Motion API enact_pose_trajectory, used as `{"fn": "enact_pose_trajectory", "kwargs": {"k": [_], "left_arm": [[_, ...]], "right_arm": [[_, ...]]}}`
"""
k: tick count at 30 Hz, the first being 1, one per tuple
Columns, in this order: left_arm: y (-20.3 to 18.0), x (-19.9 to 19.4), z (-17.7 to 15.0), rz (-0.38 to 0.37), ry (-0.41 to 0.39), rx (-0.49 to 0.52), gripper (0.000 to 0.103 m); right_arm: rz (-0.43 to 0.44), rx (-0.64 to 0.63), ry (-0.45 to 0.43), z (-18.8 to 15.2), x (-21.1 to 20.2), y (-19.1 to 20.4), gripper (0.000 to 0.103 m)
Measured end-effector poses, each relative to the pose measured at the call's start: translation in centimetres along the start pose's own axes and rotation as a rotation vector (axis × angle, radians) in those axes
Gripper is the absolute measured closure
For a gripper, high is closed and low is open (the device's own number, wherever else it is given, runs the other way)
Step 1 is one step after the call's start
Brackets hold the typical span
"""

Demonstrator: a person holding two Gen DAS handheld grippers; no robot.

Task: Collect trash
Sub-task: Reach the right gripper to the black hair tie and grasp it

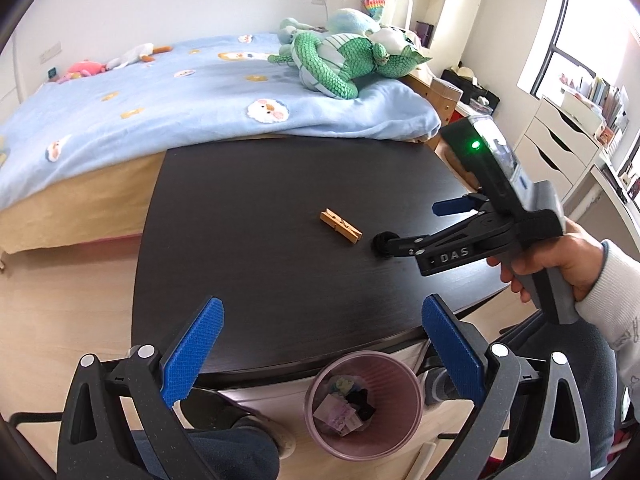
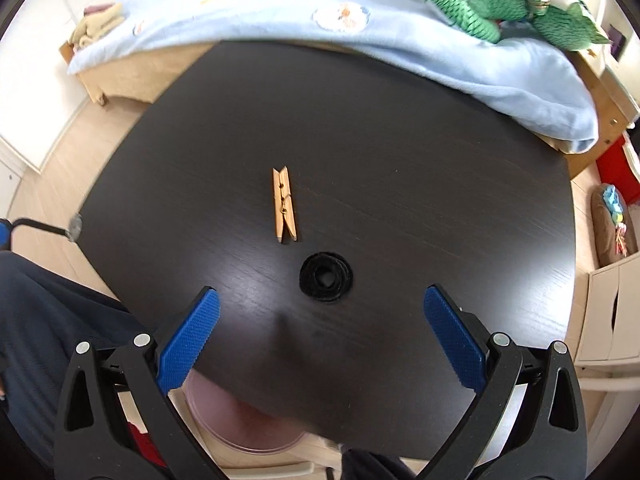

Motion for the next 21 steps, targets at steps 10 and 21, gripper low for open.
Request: {"fn": "enact_pose_trajectory", "kwargs": {"k": [10,21], "left_arm": [[0.7,0.4,-0.3,-0.002,0.011,-0.027,0.008],[0.9,0.9,-0.6,-0.010,0.021,-0.040,0.008]], "right_arm": [[0.013,-0.020,0.077,-0.5,4.0,-0.1,0.023],[0.008,-0.033,0.081,-0.6,5.2,-0.4,0.052]]}}
Point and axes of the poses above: each gripper's, at about its wrist camera, not at the fingertips, and x roughly the way its jaws point, y to its left, z to its top, the point moved 2 cm from there along x, roughly the way its jaws point, and after that the axes turned 12 degrees about -y, right-handed, at the moved point
